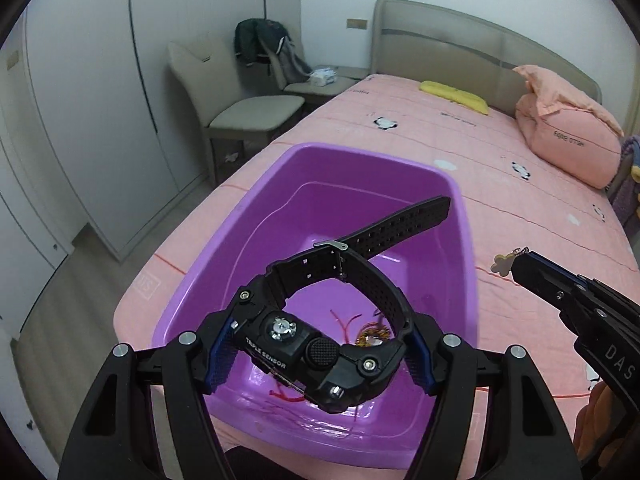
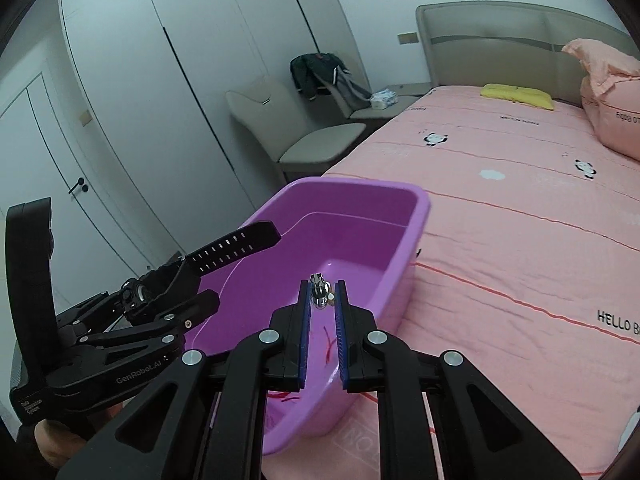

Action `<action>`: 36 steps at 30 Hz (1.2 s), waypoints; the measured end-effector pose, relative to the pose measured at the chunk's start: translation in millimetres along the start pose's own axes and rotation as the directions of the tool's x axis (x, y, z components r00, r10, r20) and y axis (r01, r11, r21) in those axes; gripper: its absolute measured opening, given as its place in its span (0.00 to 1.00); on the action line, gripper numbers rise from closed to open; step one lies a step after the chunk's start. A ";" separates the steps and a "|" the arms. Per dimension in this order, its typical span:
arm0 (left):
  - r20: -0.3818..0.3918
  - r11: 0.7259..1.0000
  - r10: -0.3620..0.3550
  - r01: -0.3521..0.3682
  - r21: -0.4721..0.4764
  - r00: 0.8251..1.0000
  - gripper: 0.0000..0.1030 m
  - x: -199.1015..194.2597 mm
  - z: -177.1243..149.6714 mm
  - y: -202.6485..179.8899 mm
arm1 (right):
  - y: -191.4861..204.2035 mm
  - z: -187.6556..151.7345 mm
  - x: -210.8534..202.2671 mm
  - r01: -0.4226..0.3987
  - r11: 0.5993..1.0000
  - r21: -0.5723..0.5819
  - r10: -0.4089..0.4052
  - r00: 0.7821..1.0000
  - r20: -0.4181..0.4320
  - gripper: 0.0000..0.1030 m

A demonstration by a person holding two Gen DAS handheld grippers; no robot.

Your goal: Organize jewelry

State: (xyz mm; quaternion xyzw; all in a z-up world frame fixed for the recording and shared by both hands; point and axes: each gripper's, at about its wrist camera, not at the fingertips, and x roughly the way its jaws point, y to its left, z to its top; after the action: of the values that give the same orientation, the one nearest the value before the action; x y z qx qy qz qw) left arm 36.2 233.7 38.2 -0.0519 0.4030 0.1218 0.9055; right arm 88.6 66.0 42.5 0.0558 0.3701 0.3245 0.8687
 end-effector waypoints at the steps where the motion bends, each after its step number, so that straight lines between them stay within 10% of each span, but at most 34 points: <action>1: -0.018 1.000 0.010 -0.010 -0.014 1.000 0.65 7.7 -1.1 7.9 | 4.9 0.6 11.7 -0.006 1.000 -0.007 0.005 1.000 -0.022 0.11; 13: -0.161 0.995 0.046 -0.060 -0.078 0.986 0.66 59.0 -8.0 33.3 | 25.7 -1.9 85.3 0.025 0.998 -0.057 -0.036 0.979 -0.199 0.11; 16: -0.136 0.995 0.054 -0.065 -0.078 0.989 0.66 55.8 -6.0 31.8 | 28.9 0.2 91.8 0.041 0.997 -0.063 -0.054 0.975 -0.217 0.28; 24: -0.142 0.989 0.069 -0.087 -0.122 0.987 0.93 42.0 -6.8 37.9 | 23.1 1.2 79.7 0.111 0.992 -0.052 -0.119 0.973 -0.199 0.40; 36: -0.176 0.974 0.120 -0.150 -0.172 0.977 0.93 24.8 -10.8 42.2 | 15.0 -10.8 54.1 0.132 0.991 -0.011 -0.131 0.964 -0.230 0.51</action>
State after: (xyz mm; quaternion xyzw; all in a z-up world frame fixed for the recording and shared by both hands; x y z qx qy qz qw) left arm 33.4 276.8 12.7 -0.1177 0.4659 0.2154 0.8501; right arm 101.3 108.9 7.0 -0.0052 0.4719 0.2695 0.8394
